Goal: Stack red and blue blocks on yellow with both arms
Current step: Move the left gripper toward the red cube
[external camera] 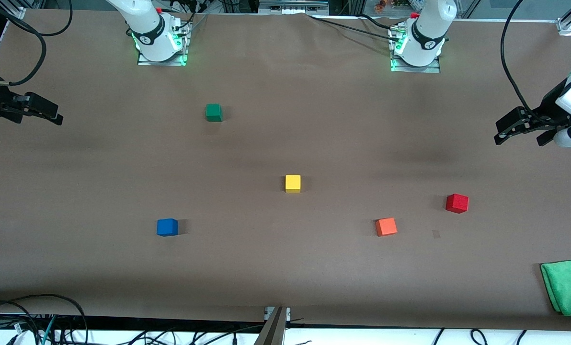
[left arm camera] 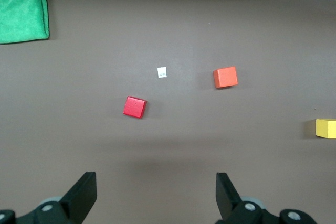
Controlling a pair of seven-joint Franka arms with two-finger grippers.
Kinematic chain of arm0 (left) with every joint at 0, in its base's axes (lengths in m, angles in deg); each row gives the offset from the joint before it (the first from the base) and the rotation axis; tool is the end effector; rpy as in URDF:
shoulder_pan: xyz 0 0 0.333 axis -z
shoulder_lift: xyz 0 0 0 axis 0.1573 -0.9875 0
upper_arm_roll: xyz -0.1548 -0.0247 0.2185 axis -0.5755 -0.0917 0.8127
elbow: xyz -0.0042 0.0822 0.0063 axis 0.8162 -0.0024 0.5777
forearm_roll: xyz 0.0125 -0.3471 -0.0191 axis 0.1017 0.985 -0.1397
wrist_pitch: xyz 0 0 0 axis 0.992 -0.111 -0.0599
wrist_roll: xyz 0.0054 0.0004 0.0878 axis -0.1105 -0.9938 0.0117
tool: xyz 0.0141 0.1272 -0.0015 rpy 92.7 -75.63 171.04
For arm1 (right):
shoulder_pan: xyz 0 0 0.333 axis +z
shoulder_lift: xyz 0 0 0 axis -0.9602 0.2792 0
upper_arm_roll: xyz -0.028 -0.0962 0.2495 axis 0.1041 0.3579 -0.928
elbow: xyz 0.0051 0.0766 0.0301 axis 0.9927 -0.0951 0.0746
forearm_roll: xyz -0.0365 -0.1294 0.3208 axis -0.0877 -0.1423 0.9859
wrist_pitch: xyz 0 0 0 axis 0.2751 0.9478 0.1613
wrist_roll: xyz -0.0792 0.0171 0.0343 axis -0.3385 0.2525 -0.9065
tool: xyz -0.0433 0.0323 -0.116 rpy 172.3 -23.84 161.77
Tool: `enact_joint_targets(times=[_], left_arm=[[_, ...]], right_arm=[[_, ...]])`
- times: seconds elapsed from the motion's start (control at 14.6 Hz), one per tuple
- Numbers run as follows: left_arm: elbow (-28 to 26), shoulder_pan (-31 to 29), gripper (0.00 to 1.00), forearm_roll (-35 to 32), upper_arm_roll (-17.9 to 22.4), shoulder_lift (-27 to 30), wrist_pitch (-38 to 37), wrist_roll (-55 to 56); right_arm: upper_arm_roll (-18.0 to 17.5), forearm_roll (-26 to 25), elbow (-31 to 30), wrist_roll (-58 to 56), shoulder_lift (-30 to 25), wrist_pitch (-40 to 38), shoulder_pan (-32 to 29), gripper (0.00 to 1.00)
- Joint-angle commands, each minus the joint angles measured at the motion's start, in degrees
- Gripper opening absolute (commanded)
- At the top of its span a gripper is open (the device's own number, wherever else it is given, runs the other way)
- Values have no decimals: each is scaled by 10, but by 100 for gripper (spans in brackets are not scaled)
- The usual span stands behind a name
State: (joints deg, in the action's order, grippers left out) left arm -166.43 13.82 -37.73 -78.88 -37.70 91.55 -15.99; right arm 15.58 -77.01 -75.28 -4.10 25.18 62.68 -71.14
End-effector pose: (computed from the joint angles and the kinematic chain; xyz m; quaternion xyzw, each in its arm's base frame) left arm 0.5337 -0.0142 0.5399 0.9989 0.0068 0.0453 0.0124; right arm 0.5190 -0.0076 0.5386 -0.9993 0.0250 0.0252 0.0132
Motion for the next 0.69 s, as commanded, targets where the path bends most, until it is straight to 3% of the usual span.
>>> enact_joint_targets(times=[0.0,0.62], left_arm=[[5,2,100,9,2,1,-7,3],[26,2,100,10,2,2,-20,11]], right_arm=[[3,-8,-7,1,-12,8,0,100],[1,-8,2,-5,-7,2,1,100]])
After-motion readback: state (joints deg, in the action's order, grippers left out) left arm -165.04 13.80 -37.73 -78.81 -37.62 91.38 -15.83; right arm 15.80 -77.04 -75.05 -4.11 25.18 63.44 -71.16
